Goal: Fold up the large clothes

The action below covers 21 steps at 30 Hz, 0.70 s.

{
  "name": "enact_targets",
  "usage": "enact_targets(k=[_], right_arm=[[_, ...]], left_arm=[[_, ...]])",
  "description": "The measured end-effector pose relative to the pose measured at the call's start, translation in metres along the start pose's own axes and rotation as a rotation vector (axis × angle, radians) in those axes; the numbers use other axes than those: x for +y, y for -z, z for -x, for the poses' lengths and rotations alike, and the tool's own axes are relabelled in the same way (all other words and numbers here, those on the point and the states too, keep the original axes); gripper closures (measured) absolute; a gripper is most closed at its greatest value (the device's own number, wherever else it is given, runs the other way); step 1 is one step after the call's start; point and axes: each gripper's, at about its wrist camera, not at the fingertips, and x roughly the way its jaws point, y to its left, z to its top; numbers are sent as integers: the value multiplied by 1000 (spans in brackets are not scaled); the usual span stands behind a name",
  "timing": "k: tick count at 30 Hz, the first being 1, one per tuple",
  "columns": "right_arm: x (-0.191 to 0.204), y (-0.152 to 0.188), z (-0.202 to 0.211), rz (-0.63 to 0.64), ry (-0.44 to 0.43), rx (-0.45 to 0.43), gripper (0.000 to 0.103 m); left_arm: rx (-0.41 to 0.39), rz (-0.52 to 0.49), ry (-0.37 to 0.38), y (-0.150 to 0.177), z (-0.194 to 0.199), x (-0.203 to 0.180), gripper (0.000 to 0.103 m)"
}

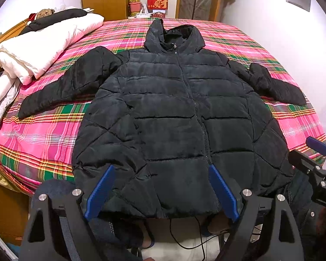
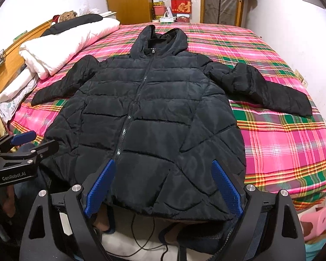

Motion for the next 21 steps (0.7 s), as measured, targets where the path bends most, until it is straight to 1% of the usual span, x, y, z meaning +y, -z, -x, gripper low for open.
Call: enact_targets(k=[5,8,11,14,16,17,21], right_arm=[[5,-9,-11,10,-18,15,13],[10,-18,-20,31,-24,26,13],[17,-26,-29,66,-20,28,13],[24,-37,-39,86,-27,28,13],[27,-46,-48,95,-29,26,13],[28,-52,-53,95,-32,23,13],[31,-70,-72,92,-47,24,13]], left_arm=[[5,21,13,-6,-9,10,14],[16,54,15,-12,-19,22,14],[18,91,18,-21,-29,39,14],[3,131,11,-31,-37,60,14],[-8,161,2,-39,-44,78,17],[-13,174,-4,-44,-47,87,22],[-17,240,-27,-61,-63,124,26]])
